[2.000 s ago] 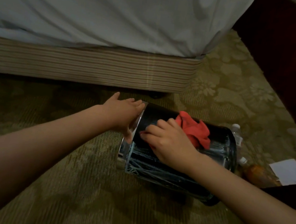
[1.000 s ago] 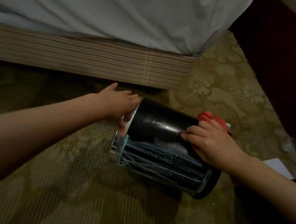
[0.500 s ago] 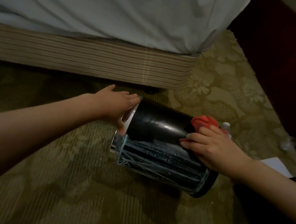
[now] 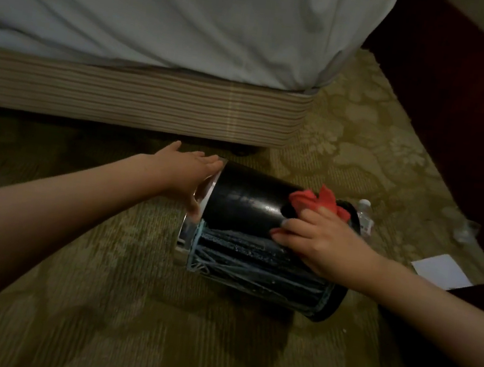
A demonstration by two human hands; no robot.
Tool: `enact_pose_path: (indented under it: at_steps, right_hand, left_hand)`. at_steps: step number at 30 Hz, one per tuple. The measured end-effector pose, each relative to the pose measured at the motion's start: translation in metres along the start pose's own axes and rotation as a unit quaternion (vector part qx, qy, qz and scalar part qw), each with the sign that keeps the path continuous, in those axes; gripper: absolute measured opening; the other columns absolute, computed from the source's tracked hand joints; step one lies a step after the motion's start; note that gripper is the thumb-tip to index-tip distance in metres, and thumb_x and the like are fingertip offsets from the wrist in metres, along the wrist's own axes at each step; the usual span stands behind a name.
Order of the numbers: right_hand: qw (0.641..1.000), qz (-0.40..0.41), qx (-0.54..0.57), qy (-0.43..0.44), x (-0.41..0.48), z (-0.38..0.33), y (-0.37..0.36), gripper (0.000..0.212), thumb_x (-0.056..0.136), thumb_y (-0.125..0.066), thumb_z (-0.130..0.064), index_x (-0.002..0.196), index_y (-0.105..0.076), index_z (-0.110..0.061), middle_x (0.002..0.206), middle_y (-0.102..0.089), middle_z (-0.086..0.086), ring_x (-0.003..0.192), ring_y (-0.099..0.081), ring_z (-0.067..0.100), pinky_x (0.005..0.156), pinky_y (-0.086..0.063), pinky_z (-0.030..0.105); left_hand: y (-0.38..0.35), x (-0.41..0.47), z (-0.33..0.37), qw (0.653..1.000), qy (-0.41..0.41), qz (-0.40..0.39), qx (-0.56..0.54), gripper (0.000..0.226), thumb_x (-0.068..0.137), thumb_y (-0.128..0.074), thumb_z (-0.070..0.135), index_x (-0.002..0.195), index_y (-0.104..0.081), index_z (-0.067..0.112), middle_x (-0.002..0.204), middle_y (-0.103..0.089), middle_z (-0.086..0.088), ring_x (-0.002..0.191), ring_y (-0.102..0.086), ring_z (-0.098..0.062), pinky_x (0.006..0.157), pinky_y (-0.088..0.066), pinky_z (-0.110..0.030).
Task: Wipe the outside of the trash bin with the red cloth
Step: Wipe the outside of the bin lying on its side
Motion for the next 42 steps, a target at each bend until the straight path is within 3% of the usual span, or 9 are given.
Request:
enact_pose_path:
  at_steps: [5,10,15,20,25,27,32,36,42]
  right_hand:
    - [0.999,-0.018,-0.021,-0.028,-0.025,0.013,0.008,0.034,0.084,-0.044,-0.022,0.1,-0.073,-0.014,0.093,-0.069,0.0,0.078,-0.065,0.024,0.083,-0.047,0.04]
    - [0.999,0.009,-0.043,0.012,0.039,-0.017,0.001,0.031,0.083,-0.046,-0.022,0.1,-0.072,-0.019,0.091,-0.068,-0.005,0.073,-0.06,0.017,0.062,-0.046,0.027]
    - [0.999,0.027,-0.036,0.025,0.047,-0.019,-0.003,0.025,0.08,-0.064,-0.021,0.104,-0.071,-0.022,0.097,-0.068,-0.005,0.079,-0.061,0.017,0.069,-0.049,0.028]
    - [0.999,-0.009,-0.031,-0.018,-0.028,0.023,0.007,0.035,0.084,-0.043,-0.022,0.104,-0.072,-0.016,0.099,-0.069,-0.001,0.092,-0.066,0.026,0.078,-0.053,0.035]
    - [0.998,-0.035,-0.045,-0.006,-0.02,0.024,0.015,0.026,0.081,-0.055,-0.023,0.099,-0.073,-0.017,0.093,-0.07,-0.004,0.074,-0.063,0.018,0.065,-0.049,0.027]
    - [0.999,-0.011,-0.042,0.009,0.006,0.01,0.009,0.025,0.074,-0.07,-0.023,0.099,-0.073,-0.019,0.093,-0.069,-0.006,0.073,-0.061,0.016,0.063,-0.046,0.025]
    - [0.999,0.01,-0.04,-0.01,0.03,0.006,0.005,0.028,0.077,-0.069,-0.02,0.104,-0.071,-0.018,0.097,-0.068,-0.004,0.077,-0.061,0.019,0.067,-0.049,0.031]
    - [0.999,0.011,-0.03,-0.011,-0.014,0.022,0.011,0.026,0.075,-0.069,-0.017,0.101,-0.073,-0.014,0.095,-0.07,-0.001,0.083,-0.066,0.025,0.078,-0.052,0.034]
    - [0.998,-0.024,-0.025,-0.06,-0.077,0.04,0.023,0.028,0.077,-0.062,-0.018,0.102,-0.072,-0.016,0.096,-0.07,-0.001,0.08,-0.065,0.021,0.075,-0.053,0.036]
  left_hand:
    - [0.002,0.003,0.002,1.0,-0.005,0.007,0.026,0.116,0.065,-0.071,0.058,0.148,0.002,0.023,0.157,-0.005,0.005,0.144,-0.008,-0.018,0.113,-0.005,-0.052]
    - [0.004,0.0,0.006,0.998,-0.004,0.014,0.054,0.117,0.064,-0.071,0.059,0.148,0.001,0.022,0.157,-0.007,0.004,0.144,-0.008,-0.018,0.114,-0.005,-0.051]
    - [-0.001,-0.008,0.005,1.0,0.001,0.017,0.002,0.113,0.067,-0.072,0.052,0.148,0.002,0.025,0.157,-0.002,0.006,0.144,-0.006,-0.016,0.114,-0.004,-0.05]
    - [-0.002,-0.01,0.003,0.999,-0.007,0.026,-0.018,0.111,0.068,-0.072,0.051,0.148,0.001,0.027,0.157,-0.001,0.007,0.144,-0.005,-0.015,0.114,-0.002,-0.05]
    - [-0.002,-0.011,0.008,1.0,-0.003,0.008,-0.023,0.112,0.069,-0.073,0.049,0.148,0.002,0.025,0.157,0.0,0.006,0.144,-0.003,-0.015,0.114,-0.003,-0.049]
    - [0.001,-0.013,0.009,0.999,0.002,-0.01,-0.033,0.11,0.071,-0.07,0.052,0.148,0.003,0.024,0.157,0.002,0.006,0.144,-0.001,-0.015,0.114,-0.003,-0.051]
    - [0.019,-0.002,0.055,0.997,-0.072,0.024,-0.027,0.083,0.088,-0.044,0.056,0.149,0.001,0.022,0.157,0.003,0.004,0.144,0.001,-0.013,0.115,-0.001,-0.047]
    - [0.021,0.008,0.094,0.993,-0.12,0.015,-0.019,0.072,0.095,-0.036,0.048,0.149,0.001,0.019,0.157,0.003,0.004,0.144,0.002,-0.012,0.116,-0.003,-0.04]
    - [0.019,0.009,0.096,0.992,-0.112,0.028,-0.049,0.066,0.097,-0.033,0.044,0.149,-0.001,0.02,0.157,0.004,0.003,0.145,-0.001,-0.014,0.116,-0.01,-0.038]
Point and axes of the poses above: each hand's wrist, its own x-axis towards the middle knuckle, its own y-axis out of the back of the hand, z = x × y, the point moved 3 cm from there along x, towards the middle knuckle
